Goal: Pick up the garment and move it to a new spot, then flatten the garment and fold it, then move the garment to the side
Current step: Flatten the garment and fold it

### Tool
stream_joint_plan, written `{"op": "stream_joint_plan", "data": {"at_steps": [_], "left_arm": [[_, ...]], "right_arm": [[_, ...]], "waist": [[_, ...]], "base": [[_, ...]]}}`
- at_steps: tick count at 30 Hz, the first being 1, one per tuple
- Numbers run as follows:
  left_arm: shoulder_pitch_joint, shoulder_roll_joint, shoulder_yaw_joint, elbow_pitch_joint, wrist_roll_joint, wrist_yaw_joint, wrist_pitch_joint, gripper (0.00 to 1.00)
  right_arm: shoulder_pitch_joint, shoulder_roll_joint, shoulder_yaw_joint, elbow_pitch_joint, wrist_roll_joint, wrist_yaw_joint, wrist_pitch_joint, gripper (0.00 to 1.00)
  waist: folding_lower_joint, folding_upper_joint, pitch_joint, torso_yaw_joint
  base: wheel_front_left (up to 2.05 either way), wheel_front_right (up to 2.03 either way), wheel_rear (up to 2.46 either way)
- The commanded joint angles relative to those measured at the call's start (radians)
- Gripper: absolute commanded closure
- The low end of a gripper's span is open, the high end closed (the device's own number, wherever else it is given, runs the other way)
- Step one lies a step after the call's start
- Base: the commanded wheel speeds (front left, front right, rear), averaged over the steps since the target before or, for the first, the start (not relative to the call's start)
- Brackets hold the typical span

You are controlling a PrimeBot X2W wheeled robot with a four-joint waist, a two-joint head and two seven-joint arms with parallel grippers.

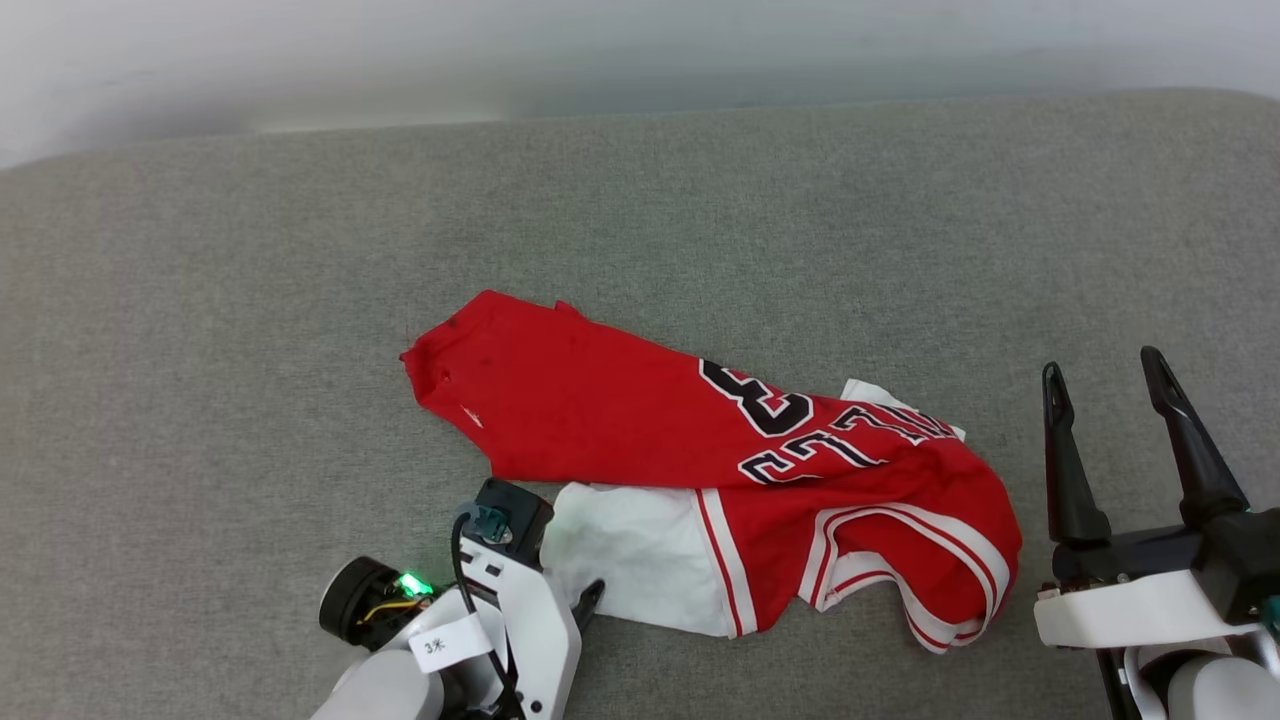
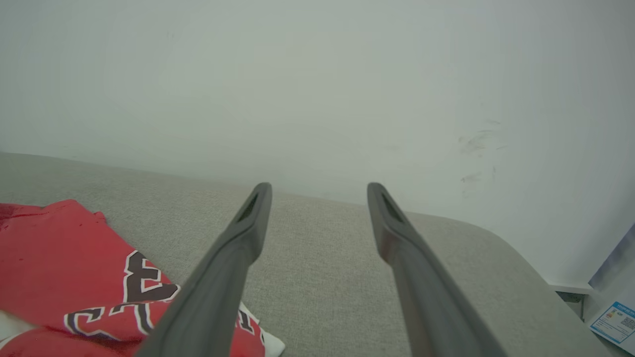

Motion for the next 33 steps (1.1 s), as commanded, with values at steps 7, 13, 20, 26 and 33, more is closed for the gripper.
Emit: {"op": "stream_joint_plan", "data": {"at_steps": [7, 13, 20, 26, 33], "left_arm": [[-0.012, -0.011, -0.005, 0.110, -0.019, -0.007, 0.006, 0.44], [0.011, -0.012, 0.000, 0.136, -0.045, -0.016, -0.013, 1.00], [0.054, 0.040, 0.143, 0.111, -0.080, 0.056, -0.159, 1.00], [0.125, 0.118, 0.247, 0.055, -0.116, 0.106, -0.197, 1.00], [0.216, 0.171, 0.323, 0.008, -0.129, 0.146, -0.245, 1.00]], "right_arm": [[-0.020, 0.002, 0.000, -0.003, -0.001, 0.000, -0.002, 0.00], [-0.007, 0.002, 0.000, 0.012, -0.012, 0.000, -0.002, 0.00], [0.019, 0.002, -0.002, 0.036, -0.010, 0.000, -0.002, 0.00], [0.038, 0.002, 0.005, 0.050, -0.007, 0.000, -0.002, 0.00], [0.048, 0.002, 0.006, 0.075, -0.012, 0.000, -0.002, 0.00]], "waist": [[-0.0002, 0.0000, 0.030, 0.000], [-0.0002, 0.0000, 0.001, 0.021], [-0.0002, 0.0000, -0.069, 0.057], [-0.0002, 0.0000, -0.106, 0.086], [-0.0002, 0.0000, -0.127, 0.102]], "base": [[0.00, 0.00, 0.00], [0.00, 0.00, 0.00], [0.00, 0.00, 0.00], [0.00, 0.00, 0.00], [0.00, 0.00, 0.00]]}}
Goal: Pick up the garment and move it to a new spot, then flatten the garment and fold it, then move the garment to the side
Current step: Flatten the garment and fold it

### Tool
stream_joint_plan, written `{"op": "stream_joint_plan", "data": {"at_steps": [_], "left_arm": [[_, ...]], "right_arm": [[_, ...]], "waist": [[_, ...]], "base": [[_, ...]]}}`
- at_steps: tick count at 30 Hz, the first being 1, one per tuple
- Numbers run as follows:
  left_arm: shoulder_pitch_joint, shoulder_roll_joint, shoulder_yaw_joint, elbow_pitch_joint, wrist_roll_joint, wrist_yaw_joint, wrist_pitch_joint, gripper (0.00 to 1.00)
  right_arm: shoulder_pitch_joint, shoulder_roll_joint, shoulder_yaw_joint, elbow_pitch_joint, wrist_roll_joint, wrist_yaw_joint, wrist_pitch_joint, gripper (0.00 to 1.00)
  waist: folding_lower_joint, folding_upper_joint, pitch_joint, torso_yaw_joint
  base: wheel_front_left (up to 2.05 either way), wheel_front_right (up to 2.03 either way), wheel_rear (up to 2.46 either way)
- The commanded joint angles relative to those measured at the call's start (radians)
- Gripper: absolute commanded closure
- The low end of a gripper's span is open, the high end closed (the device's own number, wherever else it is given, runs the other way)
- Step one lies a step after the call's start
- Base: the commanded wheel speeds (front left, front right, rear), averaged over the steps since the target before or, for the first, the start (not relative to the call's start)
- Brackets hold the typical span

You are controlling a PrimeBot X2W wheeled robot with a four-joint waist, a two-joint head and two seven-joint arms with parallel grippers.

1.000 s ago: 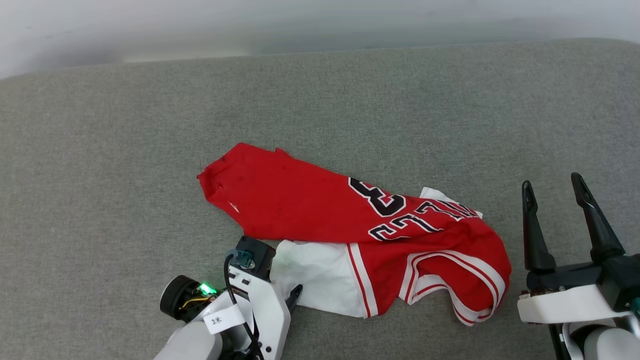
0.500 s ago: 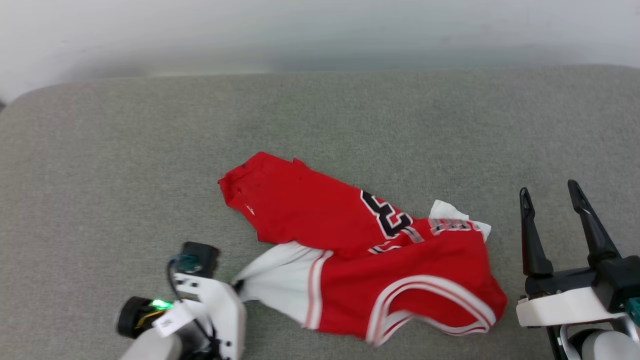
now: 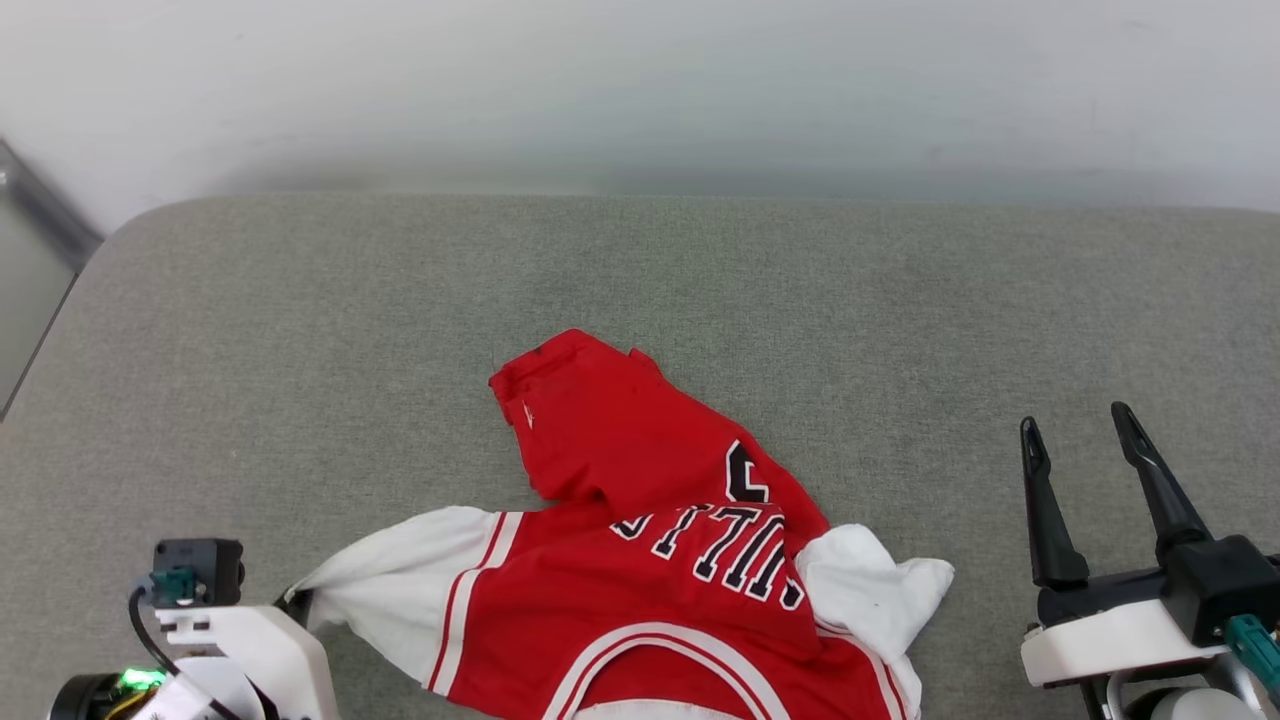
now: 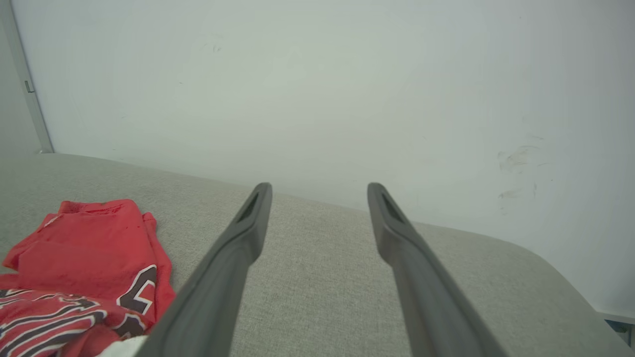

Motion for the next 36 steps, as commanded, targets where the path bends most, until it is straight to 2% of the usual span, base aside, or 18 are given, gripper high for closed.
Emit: {"op": "stream_joint_plan", "data": {"at_steps": [1, 2, 3, 4, 9, 14, 17, 20, 26, 28, 30, 36], "left_arm": [[0.016, 0.001, 0.000, -0.007, 0.008, 0.006, -0.007, 1.00], [0.022, -0.002, -0.003, -0.015, 0.009, 0.004, -0.015, 0.85], [0.026, -0.006, -0.008, -0.021, 0.012, 0.000, -0.027, 0.53], [0.030, -0.012, -0.010, -0.028, 0.014, -0.002, -0.044, 0.00], [0.014, -0.031, -0.008, -0.056, 0.057, -0.020, -0.206, 0.00], [-0.002, -0.030, -0.029, -0.075, 0.128, -0.076, -0.419, 0.00], [0.003, -0.040, -0.036, -0.089, 0.165, -0.091, -0.535, 0.00], [0.021, -0.057, -0.033, -0.117, 0.200, -0.100, -0.578, 0.00], [0.059, -0.104, -0.006, -0.179, 0.263, -0.124, -0.589, 0.00], [0.066, -0.120, 0.006, -0.188, 0.282, -0.135, -0.589, 0.00], [0.067, -0.135, 0.015, -0.191, 0.293, -0.148, -0.589, 0.00], [0.061, -0.173, 0.049, -0.187, 0.328, -0.183, -0.588, 0.00]], "right_arm": [[0.009, 0.002, -0.001, 0.004, -0.006, 0.000, -0.002, 0.00], [0.009, 0.002, -0.003, 0.007, -0.006, 0.000, -0.002, 0.00], [0.010, 0.002, -0.004, 0.010, -0.006, 0.000, -0.002, 0.00], [0.010, 0.002, -0.006, 0.012, -0.006, 0.000, -0.002, 0.00], [0.016, 0.002, -0.013, 0.022, 0.000, 0.000, -0.002, 0.00], [0.023, 0.002, -0.018, 0.024, 0.002, 0.000, -0.002, 0.00], [0.023, 0.002, -0.016, 0.023, 0.002, 0.000, -0.002, 0.00], [0.024, 0.002, -0.018, 0.019, 0.002, 0.000, -0.002, 0.00], [0.040, 0.002, 0.005, 0.019, -0.005, 0.000, -0.001, 0.00], [0.040, -0.002, 0.055, 0.022, -0.025, 0.000, 0.037, 0.00], [0.033, -0.034, 0.108, 0.009, 0.001, -0.001, 0.116, 0.00], [0.014, -0.211, 0.293, -0.085, 0.191, -0.001, 0.474, 0.00]], "waist": [[0.0000, 0.0000, -0.002, 0.001], [0.0000, 0.0000, -0.003, 0.002], [0.0000, 0.0000, -0.005, 0.004], [0.0000, 0.0000, -0.007, 0.005], [0.0000, 0.0000, -0.022, 0.013], [0.0000, 0.0000, -0.045, 0.018], [0.0000, 0.0000, -0.055, 0.017], [0.0000, 0.0000, -0.063, 0.018], [0.0000, 0.0000, -0.064, 0.020], [0.0000, 0.0000, -0.060, 0.022], [0.0000, 0.0000, -0.055, 0.022], [0.0000, 0.0000, -0.041, 0.021]], "base": [[0.00, 0.00, 0.00], [0.00, 0.00, 0.00], [0.00, 0.00, 0.00], [0.00, 0.00, 0.00], [0.00, 0.00, 0.00], [0.00, 0.00, 0.00], [0.00, 0.00, 0.00], [0.00, 0.00, 0.00], [0.00, 0.00, 0.00], [0.00, 0.00, 0.00], [0.00, 0.00, 0.00], [0.00, 0.00, 0.00]]}}
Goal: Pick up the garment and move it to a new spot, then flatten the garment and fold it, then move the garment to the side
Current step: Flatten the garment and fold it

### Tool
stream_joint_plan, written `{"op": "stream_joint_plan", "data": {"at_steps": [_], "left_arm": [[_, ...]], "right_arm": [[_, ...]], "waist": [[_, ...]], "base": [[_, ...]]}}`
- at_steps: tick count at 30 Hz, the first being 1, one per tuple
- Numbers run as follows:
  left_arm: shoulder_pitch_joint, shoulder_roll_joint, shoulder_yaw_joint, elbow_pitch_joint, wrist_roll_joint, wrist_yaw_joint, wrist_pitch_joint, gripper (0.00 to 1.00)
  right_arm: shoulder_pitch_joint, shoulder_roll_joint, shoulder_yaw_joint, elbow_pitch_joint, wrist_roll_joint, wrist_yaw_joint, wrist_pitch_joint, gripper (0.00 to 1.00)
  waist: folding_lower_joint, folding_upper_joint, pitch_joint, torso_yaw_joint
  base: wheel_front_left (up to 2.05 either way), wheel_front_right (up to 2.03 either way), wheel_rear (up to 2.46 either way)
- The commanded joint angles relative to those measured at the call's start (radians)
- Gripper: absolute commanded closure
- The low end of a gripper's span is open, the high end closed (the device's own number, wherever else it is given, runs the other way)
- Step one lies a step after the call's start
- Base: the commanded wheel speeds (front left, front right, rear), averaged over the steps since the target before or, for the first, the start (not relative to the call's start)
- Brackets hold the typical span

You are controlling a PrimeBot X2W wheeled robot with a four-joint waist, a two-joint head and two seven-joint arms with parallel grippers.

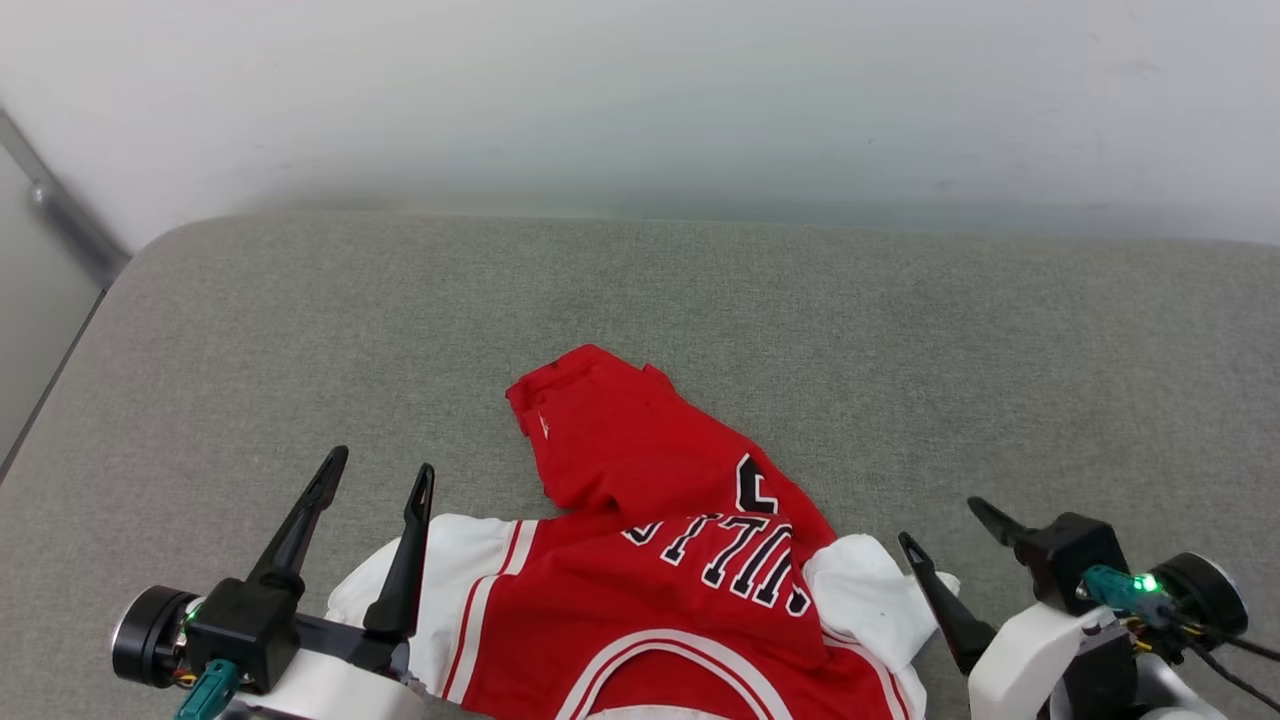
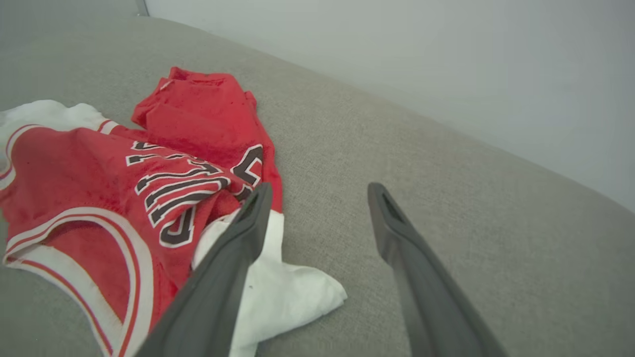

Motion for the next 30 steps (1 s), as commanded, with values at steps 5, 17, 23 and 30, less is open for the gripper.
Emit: {"op": "stream_joint_plan", "data": {"at_steps": [5, 17, 23, 30], "left_arm": [[-0.014, -0.033, 0.023, 0.013, 0.027, -0.035, -0.004, 0.00], [-0.054, -0.084, 0.045, 0.035, 0.070, -0.087, -0.004, 0.00], [-0.060, -0.103, 0.056, 0.047, 0.082, -0.103, -0.004, 0.00], [-0.058, -0.114, 0.065, 0.057, 0.091, -0.110, -0.004, 0.00]], "right_arm": [[-0.025, -0.103, 0.078, -0.065, 0.182, -0.001, 0.273, 0.00], [-0.120, -0.156, 0.155, 0.038, 0.215, -0.001, 0.427, 0.00], [-0.155, -0.157, 0.196, 0.136, 0.259, -0.001, 0.419, 0.55], [-0.176, -0.160, 0.131, 0.207, 0.260, -0.001, 0.353, 1.00]], "waist": [[0.0001, 0.0000, 0.015, 0.009], [0.0001, 0.0000, 0.069, 0.078], [0.0001, 0.0000, 0.087, 0.102], [0.0001, 0.0000, 0.089, 0.107]], "base": [[0.00, 0.00, 0.00], [0.00, 0.00, 0.00], [0.00, 0.00, 0.00], [0.00, 0.00, 0.00]]}}
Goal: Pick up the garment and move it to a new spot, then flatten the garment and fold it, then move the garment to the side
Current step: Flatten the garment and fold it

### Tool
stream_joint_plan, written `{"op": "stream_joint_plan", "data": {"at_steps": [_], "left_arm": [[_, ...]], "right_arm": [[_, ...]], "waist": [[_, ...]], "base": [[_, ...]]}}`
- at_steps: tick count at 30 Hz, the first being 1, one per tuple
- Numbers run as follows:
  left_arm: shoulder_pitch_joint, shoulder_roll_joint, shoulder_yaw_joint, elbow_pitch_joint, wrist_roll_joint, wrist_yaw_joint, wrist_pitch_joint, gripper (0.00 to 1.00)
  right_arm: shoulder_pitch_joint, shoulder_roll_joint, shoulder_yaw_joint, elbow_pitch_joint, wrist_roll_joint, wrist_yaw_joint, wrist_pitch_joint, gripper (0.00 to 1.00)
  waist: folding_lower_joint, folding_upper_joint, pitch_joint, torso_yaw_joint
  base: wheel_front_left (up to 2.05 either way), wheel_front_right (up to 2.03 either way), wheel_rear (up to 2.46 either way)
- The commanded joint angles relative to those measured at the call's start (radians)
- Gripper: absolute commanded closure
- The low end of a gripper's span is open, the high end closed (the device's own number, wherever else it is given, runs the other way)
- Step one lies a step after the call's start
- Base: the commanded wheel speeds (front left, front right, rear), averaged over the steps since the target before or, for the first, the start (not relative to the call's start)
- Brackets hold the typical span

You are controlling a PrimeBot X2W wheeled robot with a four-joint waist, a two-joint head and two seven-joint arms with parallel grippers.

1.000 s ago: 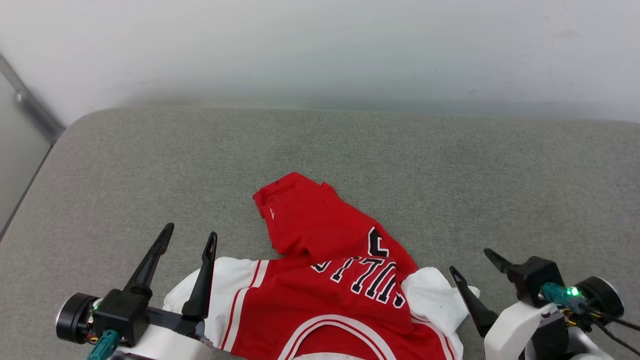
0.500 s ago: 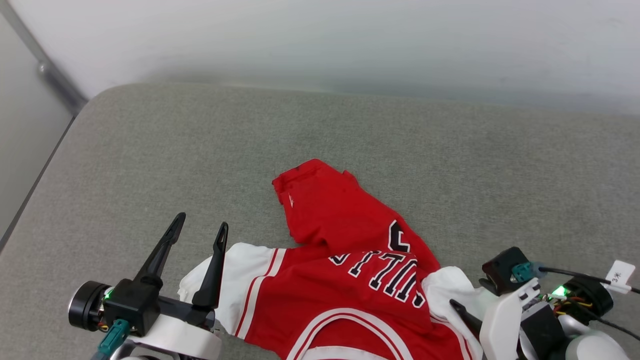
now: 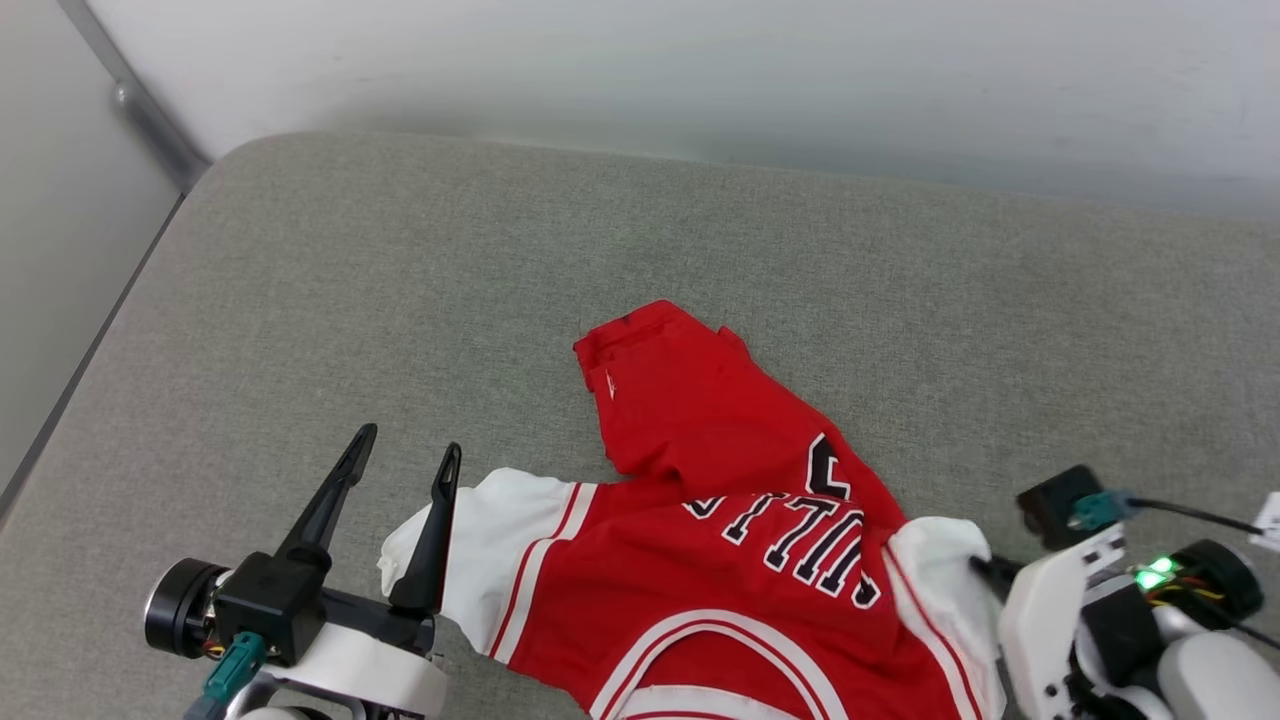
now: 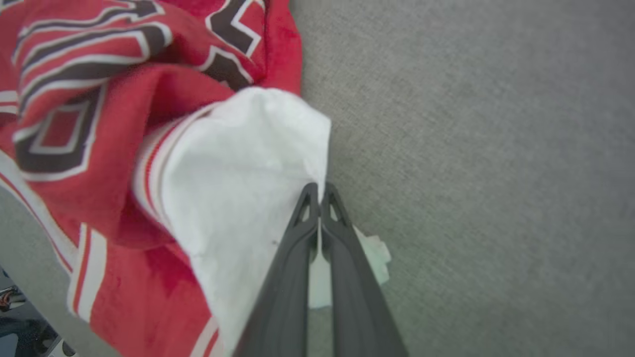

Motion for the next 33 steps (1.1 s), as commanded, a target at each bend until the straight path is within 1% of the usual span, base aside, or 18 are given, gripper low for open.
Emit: {"op": "stream_joint_plan", "data": {"at_steps": [1, 6, 10, 14, 15, 16, 18, 21, 22, 25, 29, 31, 33], "left_arm": [[-0.008, -0.001, 0.003, 0.001, 0.006, -0.002, -0.003, 0.00], [0.001, -0.007, 0.010, 0.013, 0.007, -0.008, -0.003, 0.00], [0.004, -0.008, 0.014, 0.022, 0.008, -0.011, -0.003, 0.00], [0.004, -0.007, 0.013, 0.028, 0.009, -0.014, -0.003, 0.00], [0.004, -0.007, 0.014, 0.029, 0.009, -0.014, -0.003, 0.00], [0.003, -0.007, 0.014, 0.031, 0.009, -0.015, -0.003, 0.00], [0.004, -0.005, 0.015, 0.034, 0.009, -0.015, -0.003, 0.00], [0.010, -0.001, 0.017, 0.038, 0.009, -0.016, -0.003, 0.00], [0.017, 0.002, 0.019, 0.039, 0.008, -0.015, -0.003, 0.00], [0.035, 0.009, 0.023, 0.039, 0.001, -0.016, -0.003, 0.00], [0.057, 0.020, 0.022, 0.033, -0.011, -0.017, -0.003, 0.00], [0.073, 0.030, 0.022, 0.033, -0.020, -0.018, -0.003, 0.00], [0.085, 0.041, 0.020, 0.032, -0.042, -0.017, 0.020, 0.00]], "right_arm": [[-0.010, -0.004, -0.016, 0.008, -0.009, -0.001, -0.010, 1.00], [-0.002, -0.005, -0.142, 0.055, -0.069, -0.001, -0.042, 1.00], [0.014, 0.020, -0.263, 0.093, -0.143, -0.001, -0.059, 1.00], [0.020, 0.035, -0.331, 0.125, -0.199, -0.001, -0.090, 1.00], [0.016, 0.039, -0.347, 0.129, -0.216, -0.001, -0.110, 0.62], [0.010, 0.050, -0.360, 0.131, -0.223, -0.001, -0.130, 0.00], [0.005, 0.068, -0.363, 0.133, -0.239, -0.001, -0.176, 0.00], [0.006, 0.075, -0.365, 0.105, -0.247, -0.001, -0.272, 0.00], [0.019, 0.078, -0.360, 0.073, -0.251, -0.001, -0.349, 0.00], [0.051, 0.090, -0.368, 0.020, -0.251, -0.001, -0.454, 0.00], [0.106, 0.130, -0.424, -0.058, -0.278, -0.001, -0.571, 0.00], [0.137, 0.168, -0.445, -0.092, -0.291, -0.001, -0.609, 0.00], [0.161, 0.207, -0.473, -0.125, -0.301, -0.001, -0.637, 0.00]], "waist": [[-0.0001, 0.0000, -0.001, -0.001], [-0.0001, 0.0000, -0.011, -0.012], [-0.0001, 0.0000, -0.018, -0.025], [-0.0001, 0.0000, -0.024, -0.039], [-0.0001, 0.0000, -0.025, -0.043], [-0.0001, 0.0000, -0.026, -0.046], [-0.0001, 0.0000, -0.032, -0.052], [-0.0001, 0.0000, -0.044, -0.060], [-0.0001, 0.0000, -0.052, -0.066], [-0.0001, 0.0000, -0.066, -0.076], [-0.0001, 0.0000, -0.073, -0.084], [-0.0001, 0.0000, -0.073, -0.089], [-0.0001, 0.0000, -0.073, -0.094]], "base": [[0.00, 0.00, 0.00], [0.00, 0.00, 0.00], [0.00, 0.00, 0.00], [0.00, 0.00, 0.00], [0.00, 0.00, 0.00], [0.00, 0.00, 0.00], [0.00, 0.00, 0.00], [0.00, 0.00, 0.00], [0.00, 0.00, 0.00], [0.00, 0.00, 0.00], [0.00, 0.00, 0.00], [0.00, 0.00, 0.00], [0.00, 0.00, 0.00]]}}
